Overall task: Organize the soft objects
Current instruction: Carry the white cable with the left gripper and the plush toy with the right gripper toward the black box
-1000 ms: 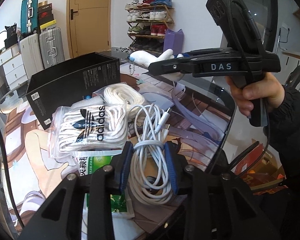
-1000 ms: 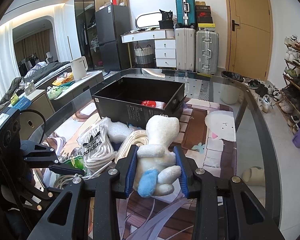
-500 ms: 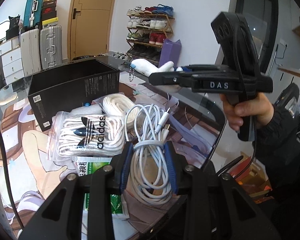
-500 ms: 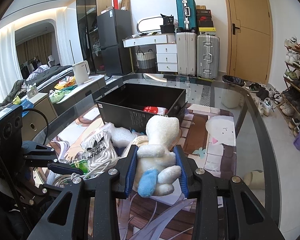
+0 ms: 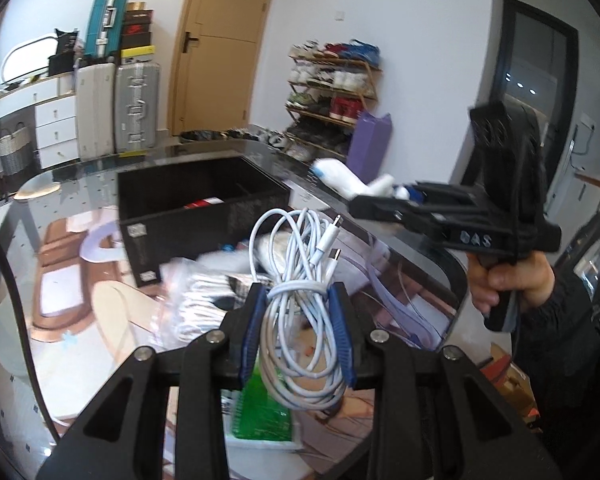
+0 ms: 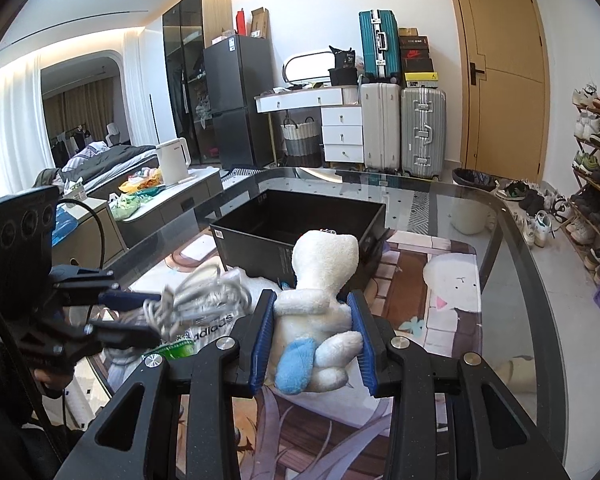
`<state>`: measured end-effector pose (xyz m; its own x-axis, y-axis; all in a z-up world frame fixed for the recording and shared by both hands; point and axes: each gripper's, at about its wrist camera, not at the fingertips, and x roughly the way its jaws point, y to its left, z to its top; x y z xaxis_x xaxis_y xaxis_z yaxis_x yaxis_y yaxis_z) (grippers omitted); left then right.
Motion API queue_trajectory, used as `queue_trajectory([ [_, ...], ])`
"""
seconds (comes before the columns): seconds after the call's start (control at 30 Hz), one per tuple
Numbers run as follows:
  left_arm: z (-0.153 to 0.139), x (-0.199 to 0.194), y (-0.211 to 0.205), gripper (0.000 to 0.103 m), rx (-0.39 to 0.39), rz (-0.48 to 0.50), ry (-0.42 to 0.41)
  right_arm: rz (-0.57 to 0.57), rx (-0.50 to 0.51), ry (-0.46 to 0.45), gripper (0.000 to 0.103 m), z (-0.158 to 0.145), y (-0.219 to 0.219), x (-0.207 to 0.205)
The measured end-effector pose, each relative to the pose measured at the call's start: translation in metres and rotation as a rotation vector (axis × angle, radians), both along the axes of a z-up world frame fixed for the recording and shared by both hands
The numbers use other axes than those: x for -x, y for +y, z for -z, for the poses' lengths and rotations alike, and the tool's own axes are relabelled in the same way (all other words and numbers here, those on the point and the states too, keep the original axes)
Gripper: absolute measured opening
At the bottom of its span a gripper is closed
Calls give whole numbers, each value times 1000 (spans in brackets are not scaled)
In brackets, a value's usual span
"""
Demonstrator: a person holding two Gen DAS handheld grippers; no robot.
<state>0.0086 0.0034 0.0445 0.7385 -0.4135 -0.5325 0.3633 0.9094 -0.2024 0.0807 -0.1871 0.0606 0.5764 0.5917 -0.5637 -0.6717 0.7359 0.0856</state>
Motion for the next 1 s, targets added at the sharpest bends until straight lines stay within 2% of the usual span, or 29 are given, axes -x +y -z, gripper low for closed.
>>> queue_trajectory([
  [0.53,-21,-40,37,31,9,-180,-47,-3,-27,23,37,-6,19,-21],
  [0.7,-21,-57,46,31,12,-225,-40,-15,-24,24,37,-11,27,-30],
  [1.0,-17,-92,47,31,-33,-274,-15,-44,-10,40,37,-11,42,-50],
])
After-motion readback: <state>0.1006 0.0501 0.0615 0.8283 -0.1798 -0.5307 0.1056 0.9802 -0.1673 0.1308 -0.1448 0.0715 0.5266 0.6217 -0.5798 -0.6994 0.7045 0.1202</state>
